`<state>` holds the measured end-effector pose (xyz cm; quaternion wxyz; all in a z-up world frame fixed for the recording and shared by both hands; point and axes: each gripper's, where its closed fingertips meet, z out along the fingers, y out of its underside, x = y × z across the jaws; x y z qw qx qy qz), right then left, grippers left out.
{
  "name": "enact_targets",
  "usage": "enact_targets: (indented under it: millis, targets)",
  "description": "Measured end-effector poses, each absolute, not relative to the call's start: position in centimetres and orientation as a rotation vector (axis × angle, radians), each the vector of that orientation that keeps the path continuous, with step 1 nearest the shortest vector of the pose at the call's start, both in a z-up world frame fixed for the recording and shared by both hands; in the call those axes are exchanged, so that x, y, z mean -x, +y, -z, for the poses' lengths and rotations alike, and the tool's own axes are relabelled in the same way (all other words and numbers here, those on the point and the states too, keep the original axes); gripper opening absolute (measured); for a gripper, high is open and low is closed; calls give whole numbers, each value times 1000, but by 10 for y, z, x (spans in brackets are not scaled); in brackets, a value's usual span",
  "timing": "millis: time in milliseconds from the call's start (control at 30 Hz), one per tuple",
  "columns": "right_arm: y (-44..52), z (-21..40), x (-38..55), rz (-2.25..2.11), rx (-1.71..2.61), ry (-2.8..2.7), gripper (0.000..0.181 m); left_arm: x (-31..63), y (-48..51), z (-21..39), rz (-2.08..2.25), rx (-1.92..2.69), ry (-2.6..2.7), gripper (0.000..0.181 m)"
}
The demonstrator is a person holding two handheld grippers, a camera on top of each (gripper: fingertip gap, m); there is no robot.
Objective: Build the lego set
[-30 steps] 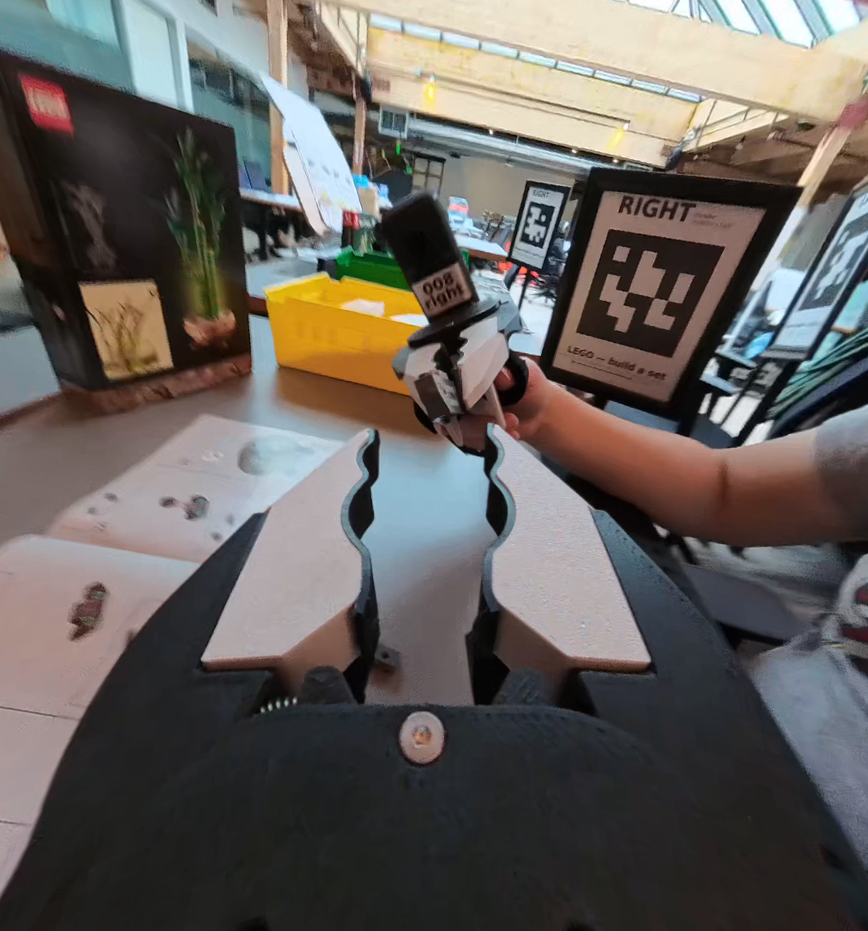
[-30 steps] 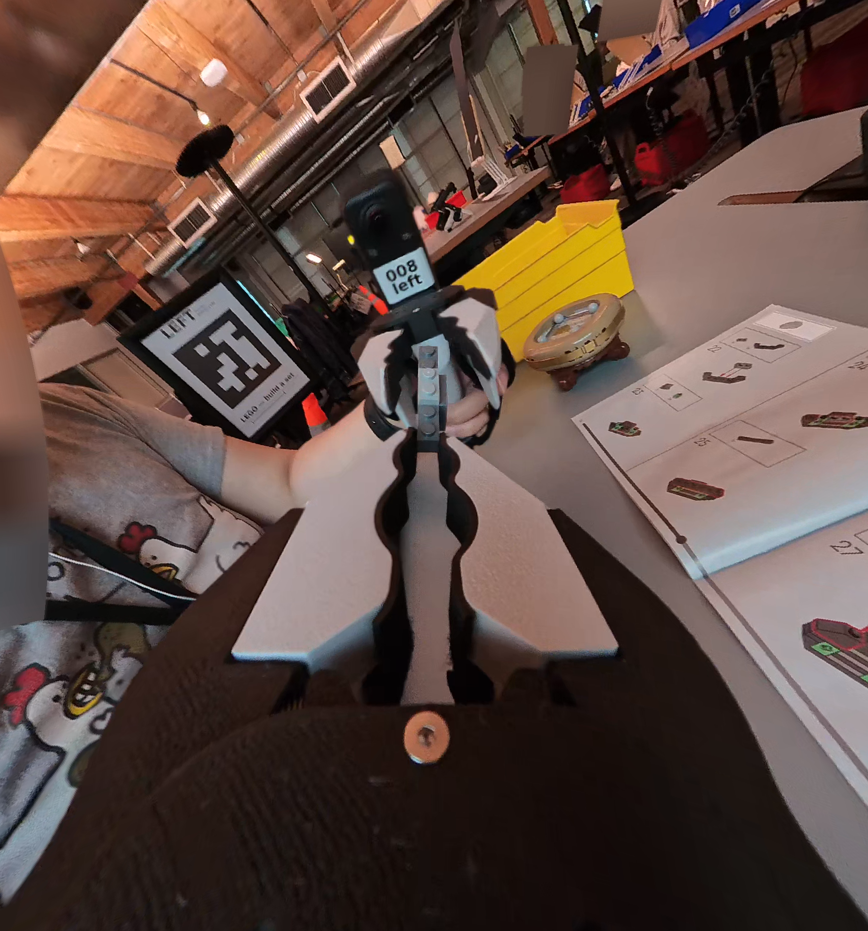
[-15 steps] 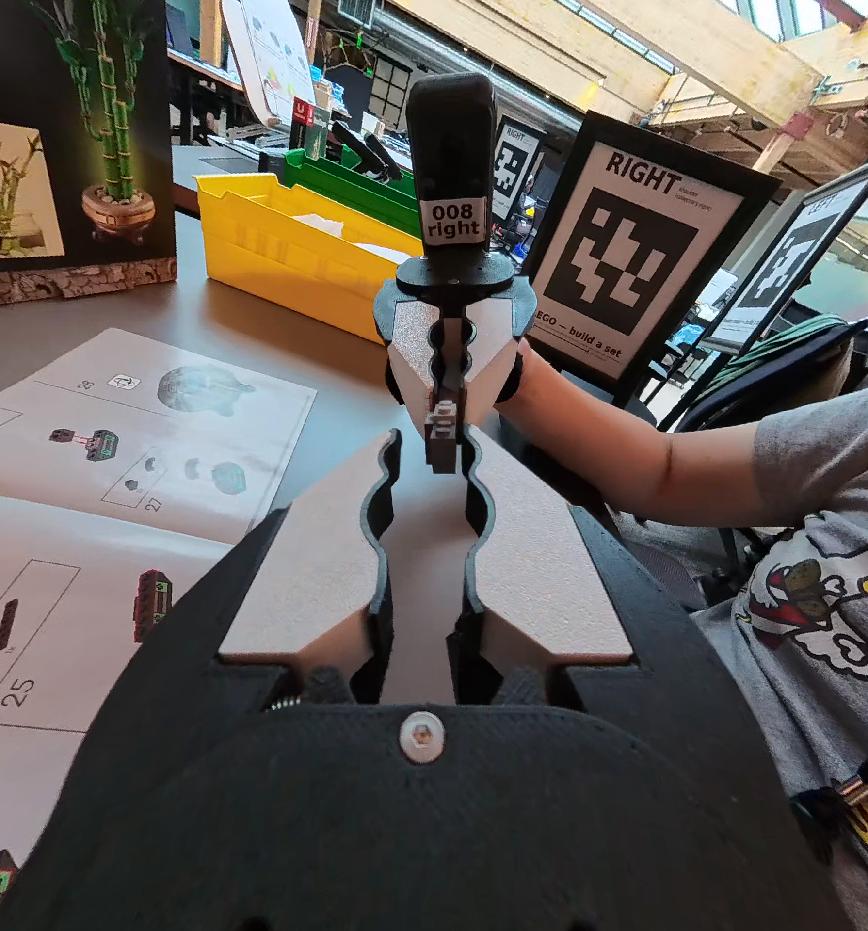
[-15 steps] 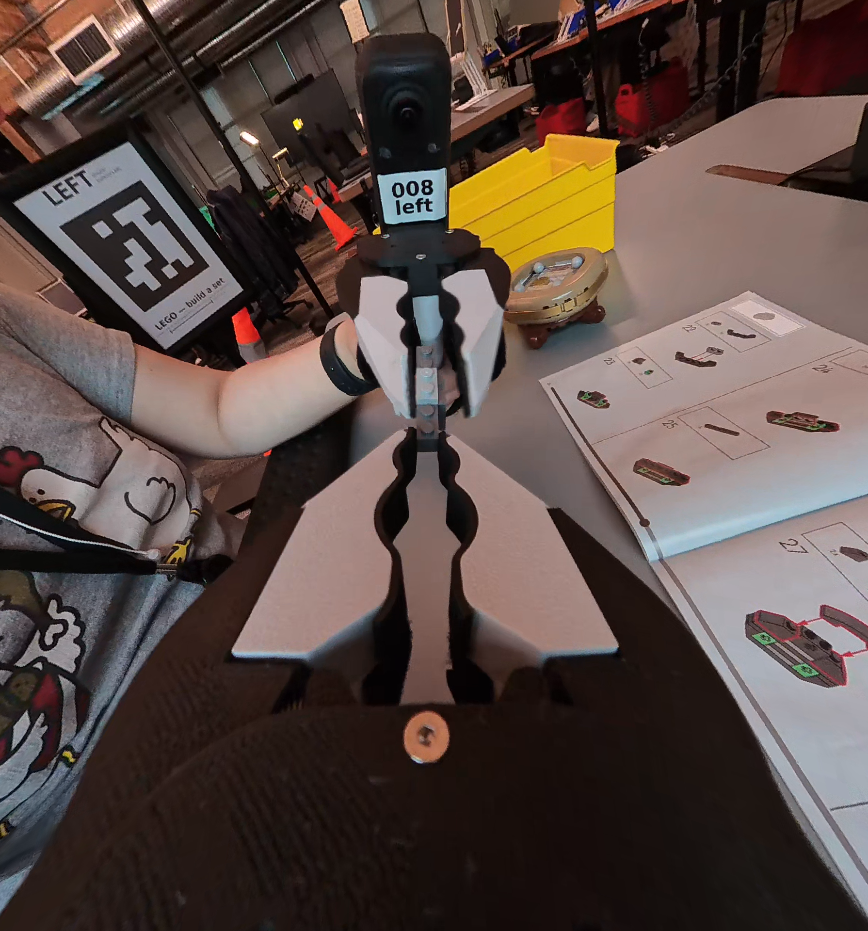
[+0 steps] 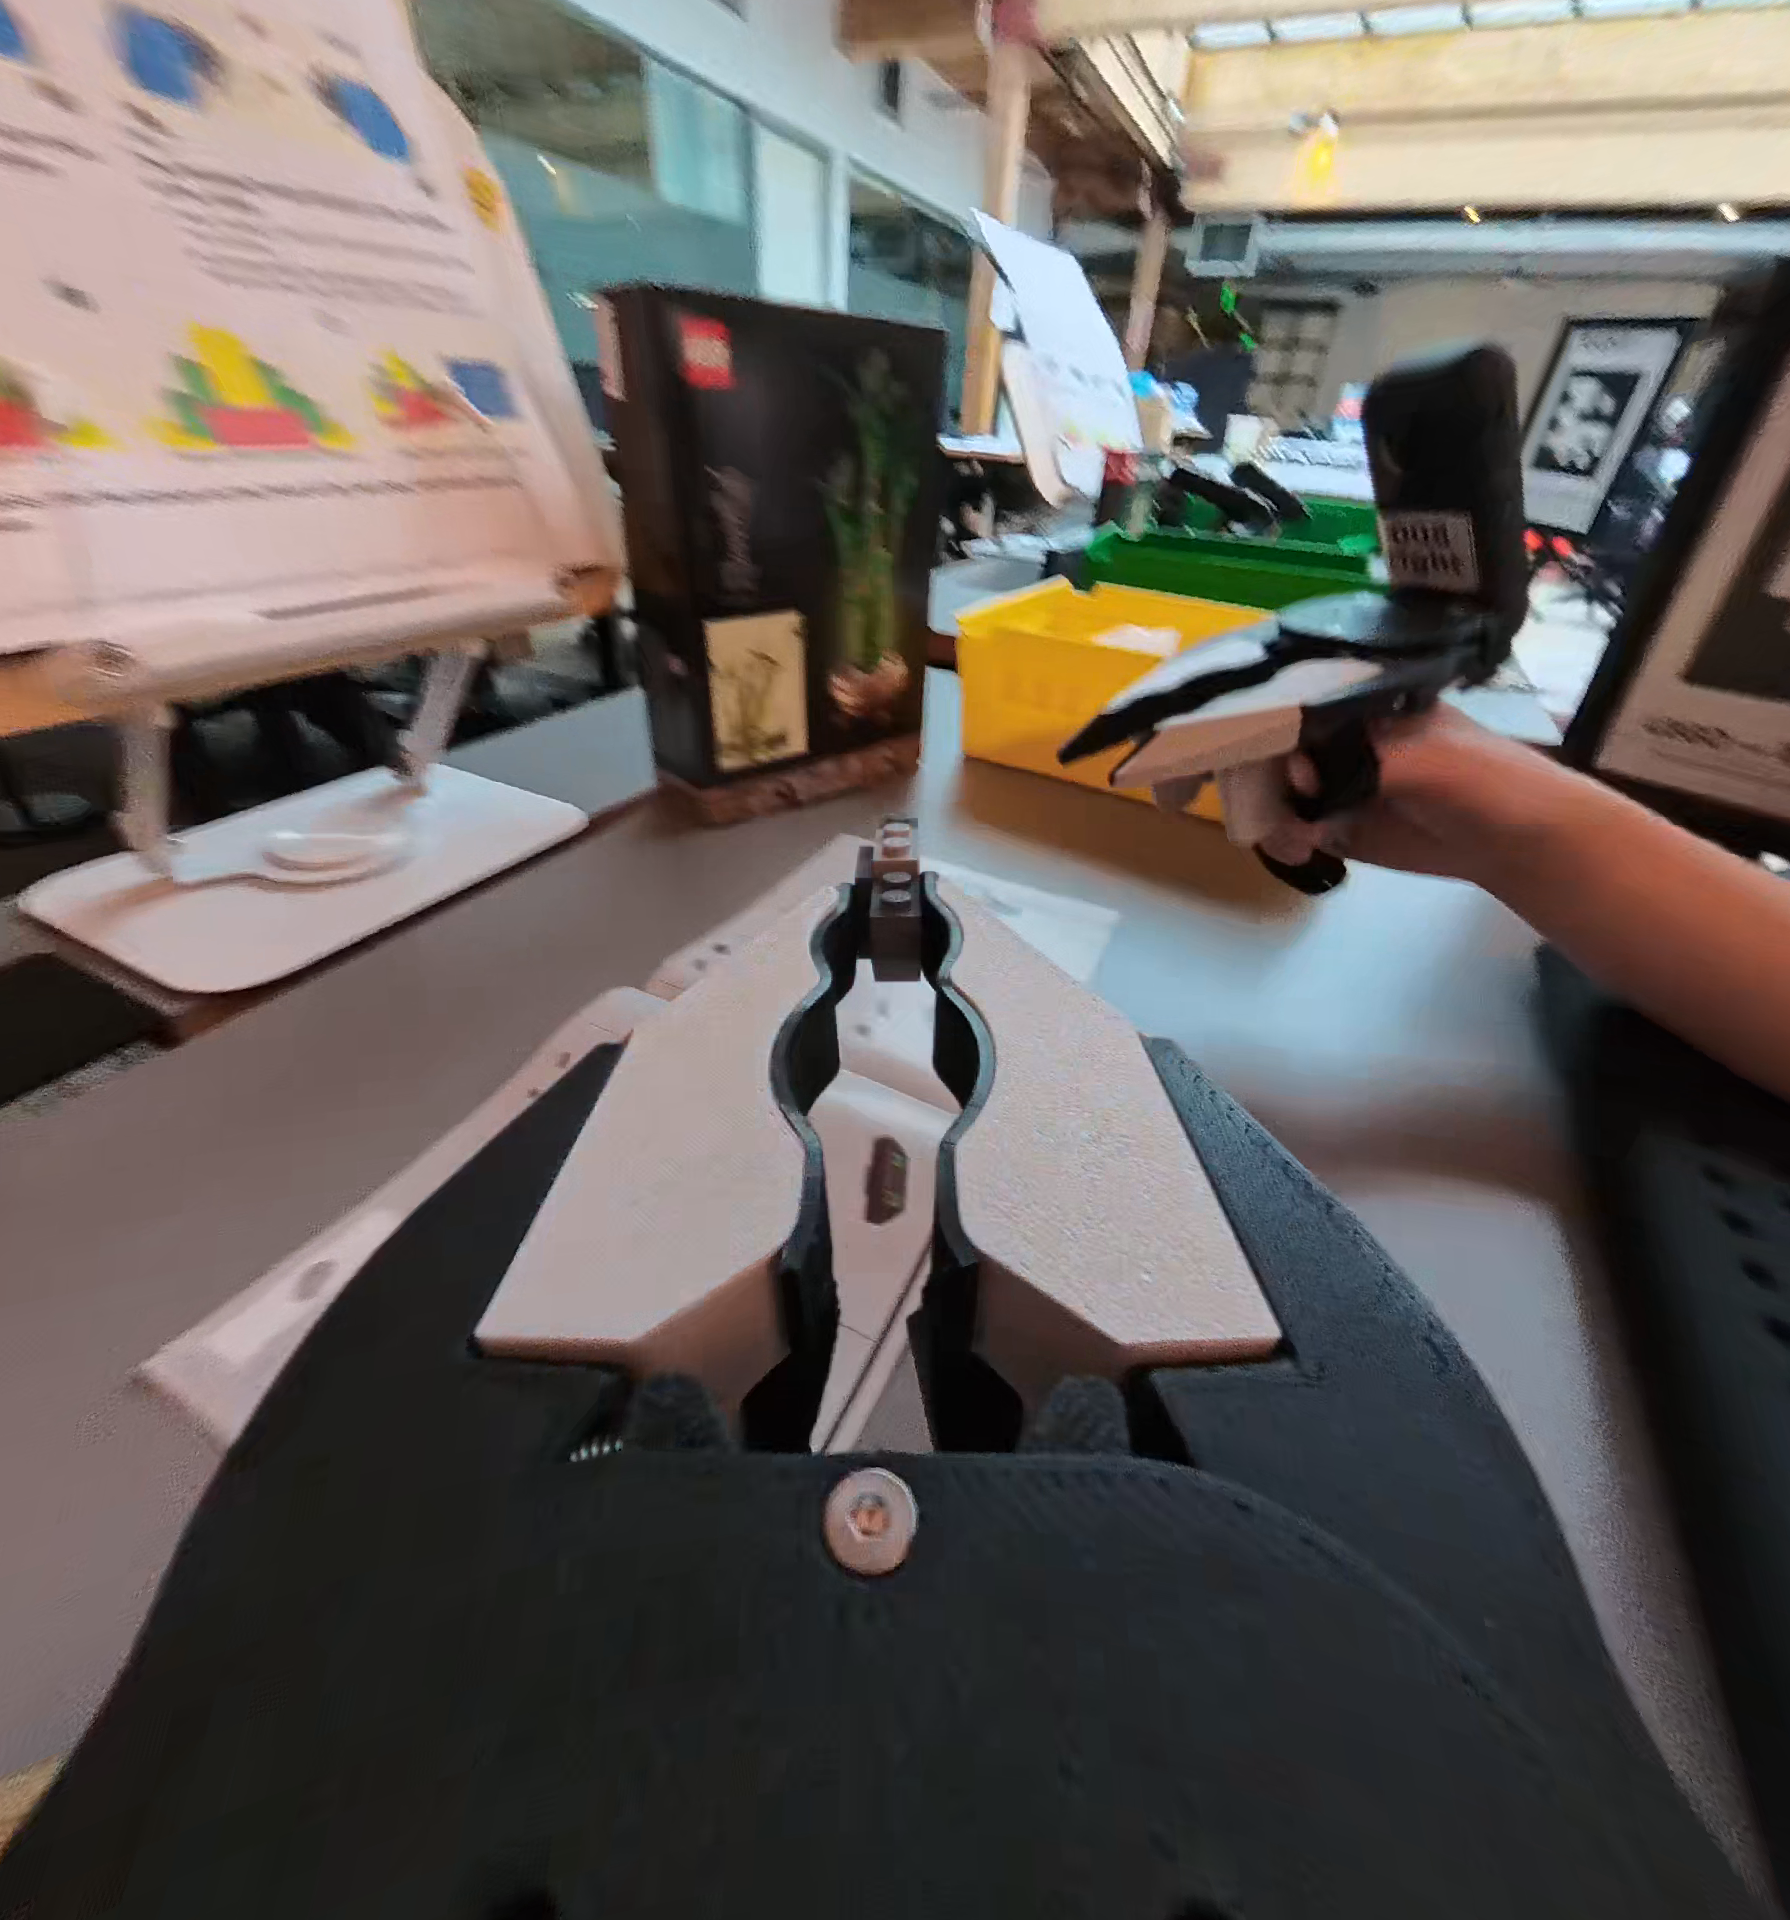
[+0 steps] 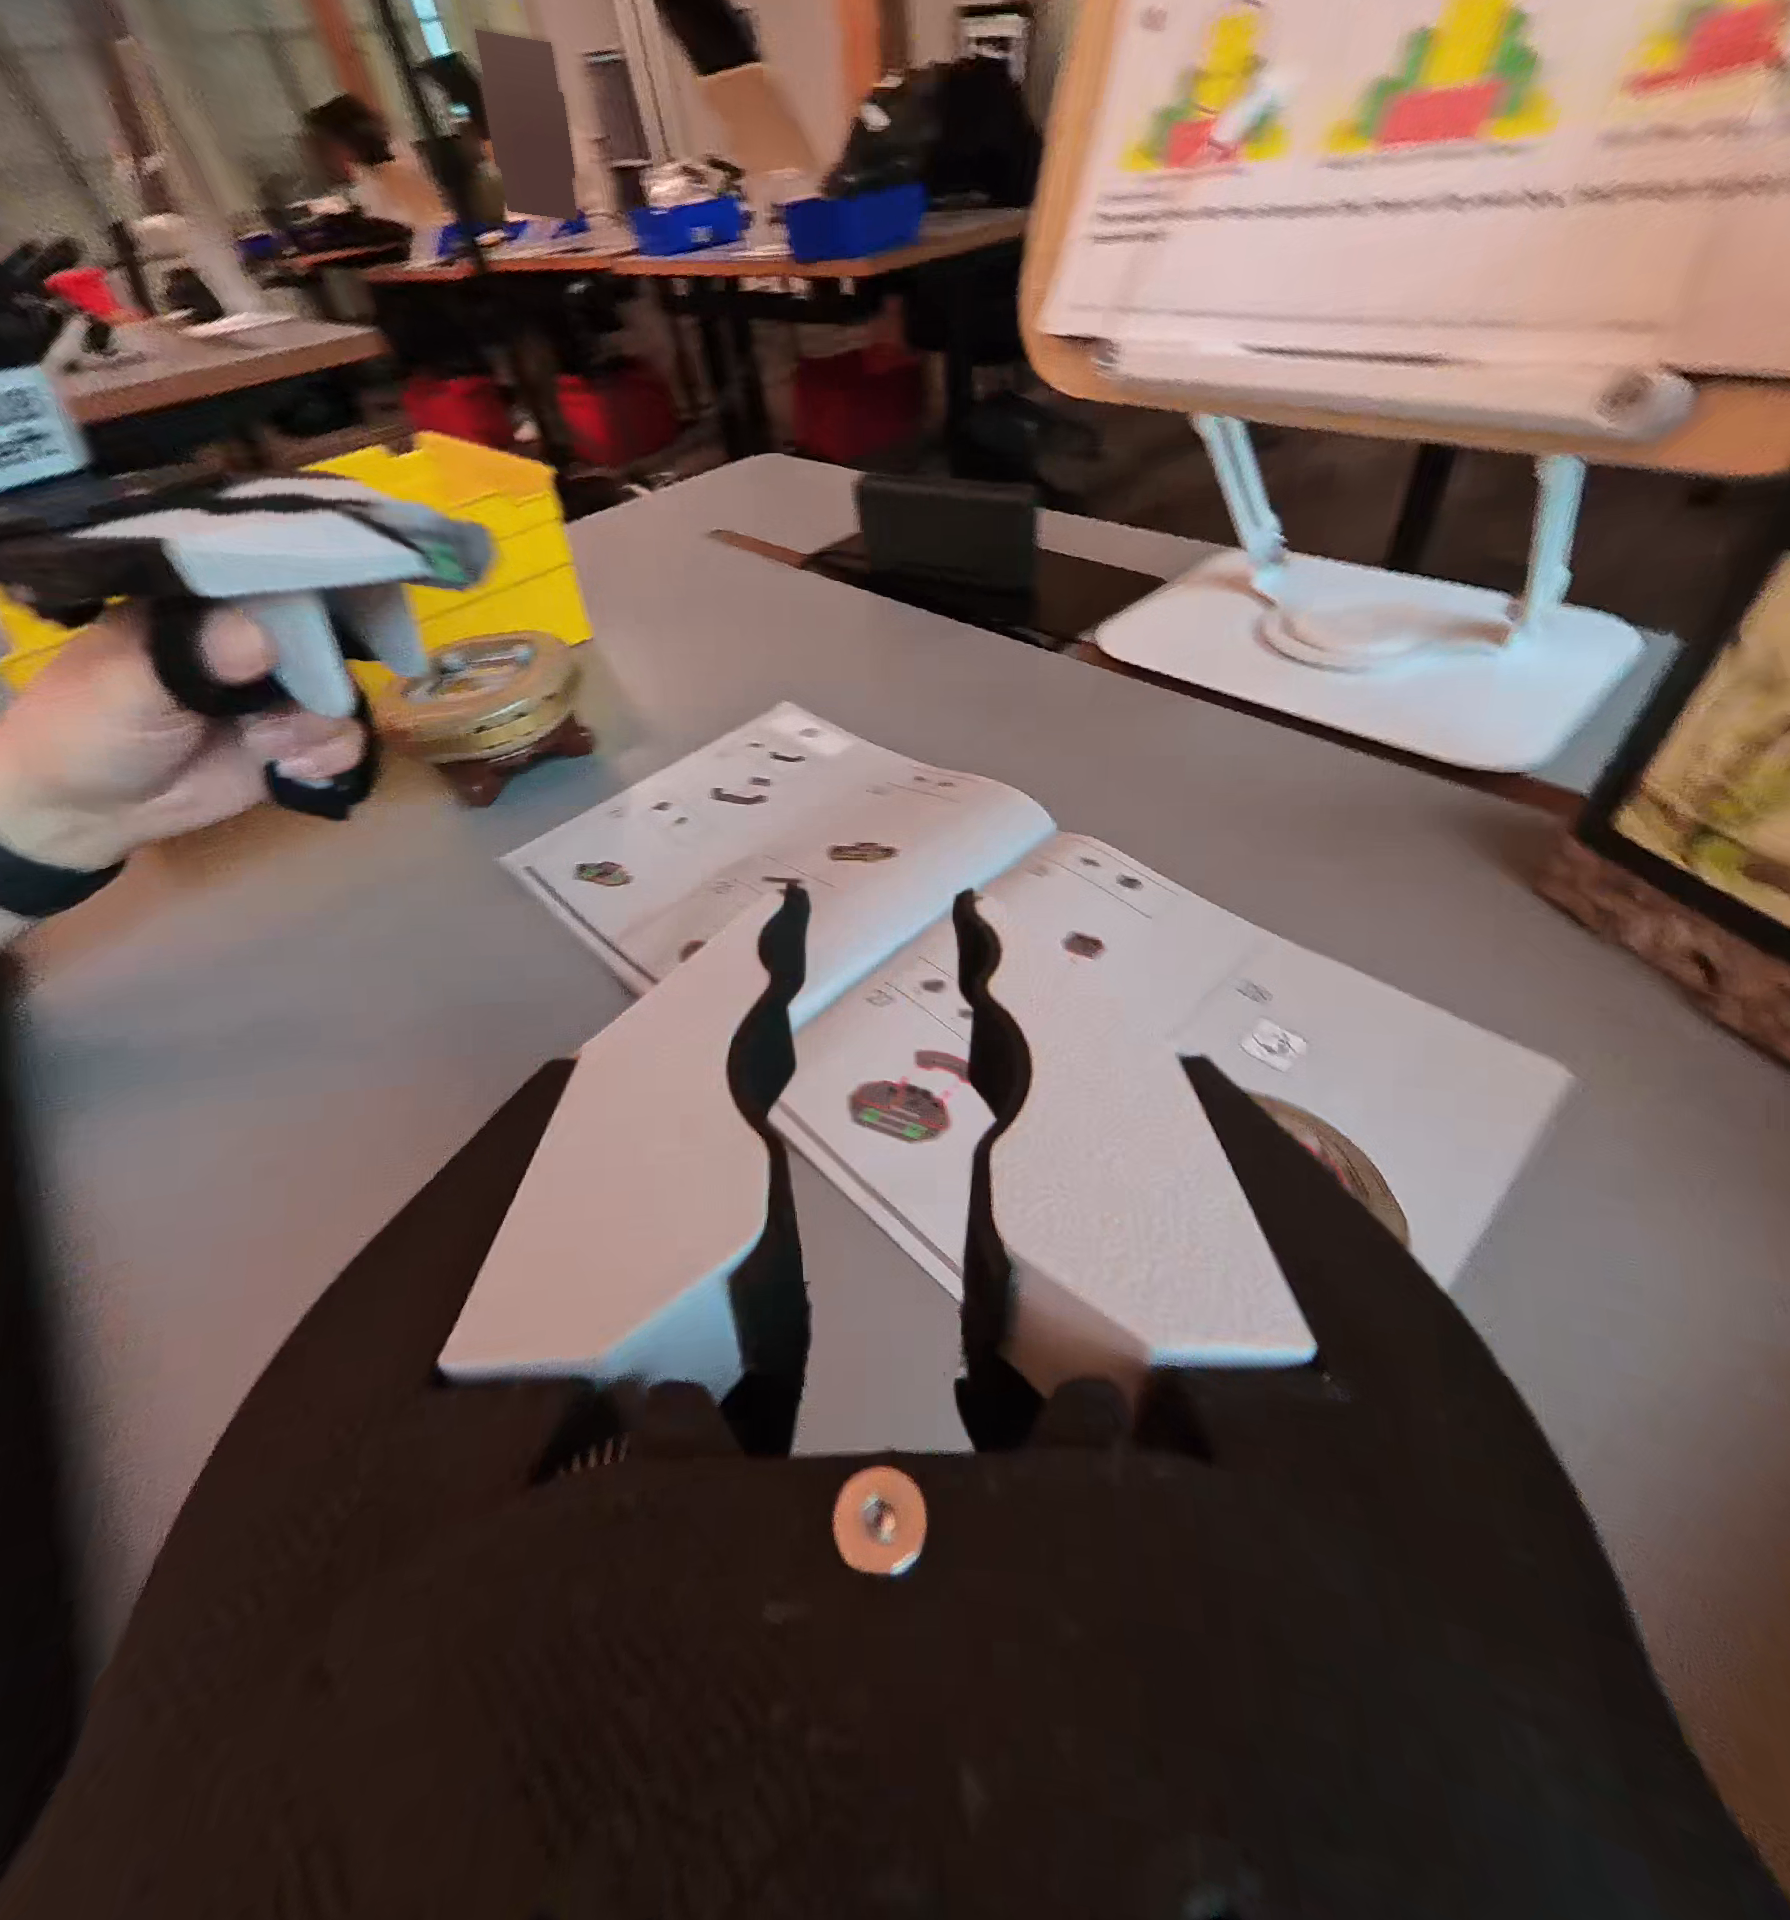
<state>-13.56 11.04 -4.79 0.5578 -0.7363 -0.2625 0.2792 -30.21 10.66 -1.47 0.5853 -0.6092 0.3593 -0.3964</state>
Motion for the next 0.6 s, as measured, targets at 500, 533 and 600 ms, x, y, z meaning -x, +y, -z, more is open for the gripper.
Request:
enact_targets:
  millis: [500,533,600]
  targets:
    - [64,31,195,-444,1364,-1089,43,273,77,21,1450,1546,802,8]
    - [58,28,203,-315,1267,-1148,48,268,73,25,1483,1576,812,8]
    - [50,33,216,-135,1165,-1247,48,258,67,38,1487,1648,843,9]
